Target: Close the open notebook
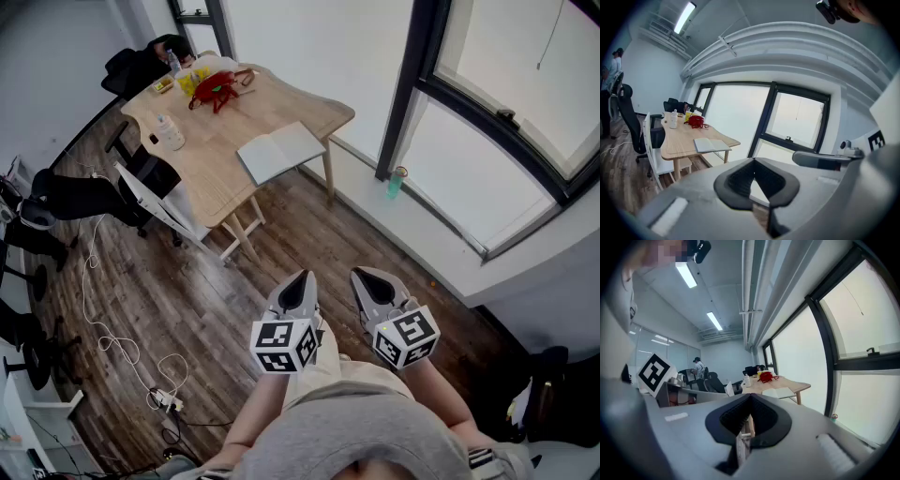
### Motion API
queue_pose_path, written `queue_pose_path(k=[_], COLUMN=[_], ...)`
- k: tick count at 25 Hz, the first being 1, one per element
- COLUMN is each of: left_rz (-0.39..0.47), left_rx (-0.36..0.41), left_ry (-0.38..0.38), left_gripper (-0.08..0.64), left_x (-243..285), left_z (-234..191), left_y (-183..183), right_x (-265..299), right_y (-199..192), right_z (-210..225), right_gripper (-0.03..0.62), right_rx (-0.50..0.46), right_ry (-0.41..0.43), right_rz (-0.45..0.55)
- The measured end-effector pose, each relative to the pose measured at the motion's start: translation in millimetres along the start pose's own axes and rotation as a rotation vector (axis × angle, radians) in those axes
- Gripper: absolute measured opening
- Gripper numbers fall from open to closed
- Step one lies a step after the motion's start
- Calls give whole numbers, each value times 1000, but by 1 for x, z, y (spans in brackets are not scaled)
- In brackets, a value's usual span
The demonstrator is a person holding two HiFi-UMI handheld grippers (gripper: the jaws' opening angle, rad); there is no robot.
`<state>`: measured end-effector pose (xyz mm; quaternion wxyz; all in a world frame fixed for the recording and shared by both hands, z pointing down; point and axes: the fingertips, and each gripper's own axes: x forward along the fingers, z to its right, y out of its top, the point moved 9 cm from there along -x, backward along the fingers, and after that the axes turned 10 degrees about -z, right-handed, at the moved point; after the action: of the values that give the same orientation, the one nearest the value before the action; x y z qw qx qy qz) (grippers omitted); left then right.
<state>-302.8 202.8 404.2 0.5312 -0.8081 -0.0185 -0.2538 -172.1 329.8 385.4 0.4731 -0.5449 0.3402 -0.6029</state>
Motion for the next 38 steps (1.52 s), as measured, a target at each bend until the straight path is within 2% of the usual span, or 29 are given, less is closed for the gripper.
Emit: queue_pose_path(k=[7, 16, 27, 38], left_rz=[7, 8, -10, -46], left_rx=[15, 24, 20, 42], left_ry=[-10, -20, -23, -70], left_gripper=[5, 5, 5, 5], left_x=[-12, -1, 53, 125], left_z=[19, 21, -12, -49], left_y=[-6, 3, 29, 85], right_x=[-25, -23, 33, 99], right_y=[-7, -1, 13, 51], right_z=[-4, 7, 47, 94], right_gripper=[-2, -2, 0, 1], right_rx=[-4, -28, 27, 59], right_ry=[-5, -4, 23, -3], right_rz=[5, 6, 5, -18])
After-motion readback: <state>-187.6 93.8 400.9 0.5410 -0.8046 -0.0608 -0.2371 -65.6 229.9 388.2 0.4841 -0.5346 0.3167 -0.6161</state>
